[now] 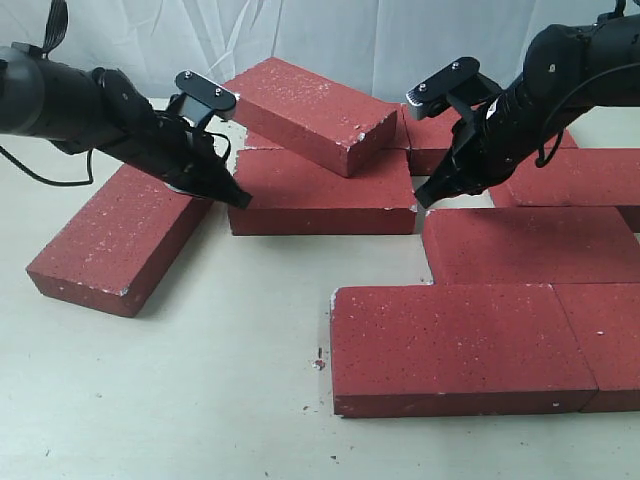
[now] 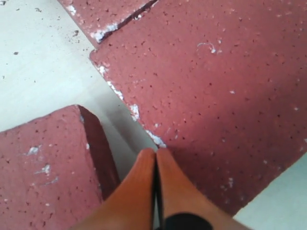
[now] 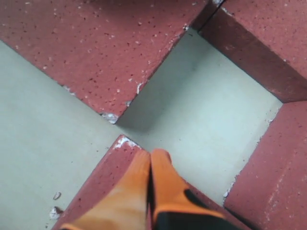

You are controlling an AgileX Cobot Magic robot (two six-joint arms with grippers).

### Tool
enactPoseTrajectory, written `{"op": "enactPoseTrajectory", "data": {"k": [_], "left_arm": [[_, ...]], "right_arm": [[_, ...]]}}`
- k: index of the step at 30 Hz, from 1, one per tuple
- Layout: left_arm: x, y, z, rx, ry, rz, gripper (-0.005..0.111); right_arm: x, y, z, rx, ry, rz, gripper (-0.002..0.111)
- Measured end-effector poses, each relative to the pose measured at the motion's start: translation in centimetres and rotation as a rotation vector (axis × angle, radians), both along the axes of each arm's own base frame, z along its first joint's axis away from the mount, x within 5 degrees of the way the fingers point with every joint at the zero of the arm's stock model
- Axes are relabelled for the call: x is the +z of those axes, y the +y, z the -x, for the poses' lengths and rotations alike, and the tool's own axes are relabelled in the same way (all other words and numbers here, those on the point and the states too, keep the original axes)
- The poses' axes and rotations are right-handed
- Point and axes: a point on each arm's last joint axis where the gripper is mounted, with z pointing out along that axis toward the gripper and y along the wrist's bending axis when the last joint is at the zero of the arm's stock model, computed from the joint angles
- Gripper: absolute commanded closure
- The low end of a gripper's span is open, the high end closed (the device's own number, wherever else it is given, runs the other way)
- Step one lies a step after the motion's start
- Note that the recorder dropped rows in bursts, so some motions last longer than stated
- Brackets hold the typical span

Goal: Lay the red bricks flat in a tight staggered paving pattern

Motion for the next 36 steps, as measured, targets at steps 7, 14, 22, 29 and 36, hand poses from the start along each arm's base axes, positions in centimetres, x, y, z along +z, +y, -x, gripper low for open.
{"op": "enactPoseTrajectory", "data": {"k": [7,14,22,29,36], "left_arm": [[0.1,-0.6,0.1,-0.006,-0.014,0.003,0.107],[-0.6,-2.0,-0.1,-0.020,-0.038,0.000,0.107],[-0.8,-3.0,-0.1,-0.030,-0.047,0.008,0.107],[-0.9,-4.8,0.4,-0.060,-0.069,0.009,0.107],[-1.4,-4.9,0.2,-0.073,-0.089,-0.016,0.107]], "right_arm": [[0.0,0.1,0.0,-0.012,0.004,-0.018,0.109],[0.0,0.1,0.0,-0.014,0.005,-0.021,0.109],[0.0,0.1,0.0,-0.015,0.005,-0.023,0.109],[0.0,0.2,0.0,-0.023,0.009,-0.035,0.109],[0.0,0.2,0.0,-0.025,0.009,-0.037,0.109]]}}
